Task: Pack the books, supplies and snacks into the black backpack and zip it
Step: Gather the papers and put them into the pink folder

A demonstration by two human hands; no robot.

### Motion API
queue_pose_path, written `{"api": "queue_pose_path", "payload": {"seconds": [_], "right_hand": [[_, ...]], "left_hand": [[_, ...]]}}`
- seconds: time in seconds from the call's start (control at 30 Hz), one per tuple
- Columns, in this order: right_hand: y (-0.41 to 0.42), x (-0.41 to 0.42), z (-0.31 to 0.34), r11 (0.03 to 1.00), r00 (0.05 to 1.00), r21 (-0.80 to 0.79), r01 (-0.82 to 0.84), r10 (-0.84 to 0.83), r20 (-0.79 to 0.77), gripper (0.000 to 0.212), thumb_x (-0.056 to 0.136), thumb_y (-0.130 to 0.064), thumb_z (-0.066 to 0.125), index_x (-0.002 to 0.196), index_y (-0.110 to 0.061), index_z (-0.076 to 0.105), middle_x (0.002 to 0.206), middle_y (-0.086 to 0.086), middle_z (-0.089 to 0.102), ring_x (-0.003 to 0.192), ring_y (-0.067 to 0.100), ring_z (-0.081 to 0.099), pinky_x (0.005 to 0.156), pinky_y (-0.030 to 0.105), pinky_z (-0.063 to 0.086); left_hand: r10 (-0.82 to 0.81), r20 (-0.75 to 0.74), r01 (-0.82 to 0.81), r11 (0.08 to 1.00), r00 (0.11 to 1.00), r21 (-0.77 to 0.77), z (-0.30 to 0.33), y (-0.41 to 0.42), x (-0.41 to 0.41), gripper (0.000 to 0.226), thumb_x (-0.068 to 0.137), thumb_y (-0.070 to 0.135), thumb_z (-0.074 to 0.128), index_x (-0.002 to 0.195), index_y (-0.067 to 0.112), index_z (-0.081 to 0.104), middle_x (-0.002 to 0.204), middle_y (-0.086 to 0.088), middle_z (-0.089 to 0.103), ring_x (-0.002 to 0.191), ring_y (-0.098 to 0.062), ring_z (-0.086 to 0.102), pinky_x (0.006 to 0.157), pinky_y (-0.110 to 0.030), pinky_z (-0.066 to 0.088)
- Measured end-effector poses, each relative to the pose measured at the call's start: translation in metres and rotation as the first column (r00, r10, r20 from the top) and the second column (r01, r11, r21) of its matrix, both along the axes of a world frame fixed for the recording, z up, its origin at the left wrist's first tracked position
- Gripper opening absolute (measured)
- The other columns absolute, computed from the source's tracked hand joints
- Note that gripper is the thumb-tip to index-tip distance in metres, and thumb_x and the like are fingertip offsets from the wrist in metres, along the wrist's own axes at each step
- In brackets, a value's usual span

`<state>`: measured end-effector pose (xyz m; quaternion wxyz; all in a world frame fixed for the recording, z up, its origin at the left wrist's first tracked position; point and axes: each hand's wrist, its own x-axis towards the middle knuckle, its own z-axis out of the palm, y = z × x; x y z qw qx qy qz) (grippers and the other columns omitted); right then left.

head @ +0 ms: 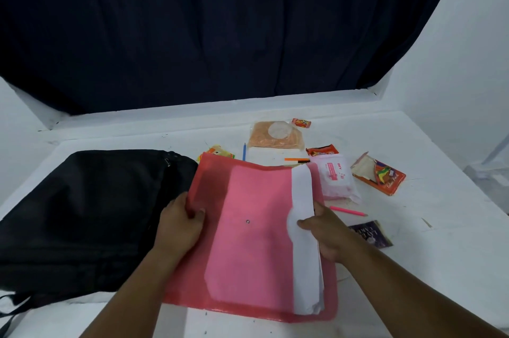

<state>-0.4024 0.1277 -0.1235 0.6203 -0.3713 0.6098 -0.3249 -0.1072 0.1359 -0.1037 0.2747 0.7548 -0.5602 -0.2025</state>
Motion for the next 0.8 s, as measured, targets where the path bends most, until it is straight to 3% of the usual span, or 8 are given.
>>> {"api": "queue_pose_path", "payload": {"seconds": [0.1,0.27,0.33,0.43,0.5,0.57,0.67,0.8], "right_hand": [[-0.003,0.004,0.0,1.0,0.996,0.031,0.002,-0.005,0.088,0.036,0.096,0.005,0.054,0.125,-0.016,0.055,0.111,0.011,0.066,0.097,0.03,0.064,0.083,0.041,0.055],[-0.009,-0.004,0.012,1.0,0.965,0.004,-0.014,0.013,0.262,0.029,0.094,0.006,0.056,0.119,-0.009,0.06,0.101,0.017,0.069,0.083,0.031,0.066,0.07,0.041,0.056],[-0.012,-0.006,0.013,0.999,0.97,-0.02,-0.027,0.031,0.24,0.031,0.094,0.004,0.057,0.12,-0.012,0.061,0.105,0.015,0.069,0.089,0.031,0.067,0.075,0.044,0.057],[-0.014,-0.003,0.006,0.989,0.992,-0.105,-0.103,0.094,-0.087,0.049,0.092,0.0,0.062,0.138,-0.014,0.053,0.117,0.004,0.067,0.108,0.025,0.064,0.097,0.045,0.052],[-0.011,0.002,0.002,0.982,0.978,-0.136,-0.132,0.107,-0.18,0.05,0.093,-0.001,0.062,0.139,-0.015,0.052,0.113,-0.002,0.068,0.103,0.018,0.064,0.091,0.035,0.054],[-0.009,0.002,-0.002,0.988,0.993,-0.12,-0.095,0.085,-0.084,0.042,0.093,0.0,0.062,0.133,-0.013,0.057,0.103,-0.002,0.07,0.094,0.017,0.066,0.079,0.031,0.055],[-0.008,-0.001,-0.004,0.996,0.997,-0.093,-0.001,0.009,0.081,0.035,0.093,-0.002,0.063,0.127,-0.011,0.061,0.103,0.008,0.073,0.093,0.026,0.067,0.08,0.04,0.056],[-0.005,0.005,-0.007,0.941,0.875,-0.278,-0.192,0.036,-0.482,0.049,0.092,-0.013,0.065,0.138,-0.019,0.049,0.126,-0.005,0.063,0.114,0.018,0.061,0.093,0.033,0.051]], "left_hand": [[0.044,-0.268,-0.062,0.997,0.962,-0.056,0.003,0.005,0.002,0.026,0.09,0.012,0.066,0.113,0.023,0.066,0.096,0.011,0.07,0.086,-0.01,0.066,0.075,-0.025,0.046],[0.073,-0.688,-0.055,0.997,0.722,0.049,0.007,0.006,0.022,0.021,0.095,0.001,0.059,0.11,0.011,0.071,0.096,-0.012,0.077,0.084,-0.027,0.073,0.074,-0.036,0.057],[0.059,-0.737,-0.008,0.997,0.674,0.073,0.01,0.005,0.026,0.023,0.099,0.002,0.052,0.112,0.012,0.068,0.101,-0.013,0.076,0.086,-0.027,0.073,0.074,-0.037,0.056],[0.021,-0.752,0.067,0.994,0.659,0.086,0.006,0.006,0.023,0.025,0.101,0.001,0.047,0.113,0.015,0.063,0.106,-0.016,0.074,0.085,-0.028,0.071,0.076,-0.041,0.057],[0.002,-0.753,0.083,0.994,0.659,0.076,0.003,0.007,0.022,0.026,0.101,0.0,0.045,0.114,0.016,0.062,0.108,-0.019,0.072,0.083,-0.028,0.07,0.075,-0.042,0.058],[-0.016,-0.768,0.077,0.996,0.641,0.044,0.001,0.009,0.021,0.025,0.102,0.003,0.047,0.117,0.017,0.061,0.11,-0.019,0.071,0.087,-0.03,0.07,0.077,-0.044,0.059],[-0.071,-0.782,0.095,0.995,0.619,-0.016,0.0,0.01,0.028,0.036,0.101,0.007,0.055,0.13,0.028,0.056,0.117,-0.009,0.072,0.102,-0.031,0.071,0.087,-0.051,0.058],[-0.163,-0.717,0.186,0.981,0.678,-0.047,-0.003,0.01,0.022,0.062,0.099,-0.007,0.051,0.142,0.036,0.045,0.124,0.0,0.07,0.113,-0.028,0.068,0.094,-0.051,0.055]]}}
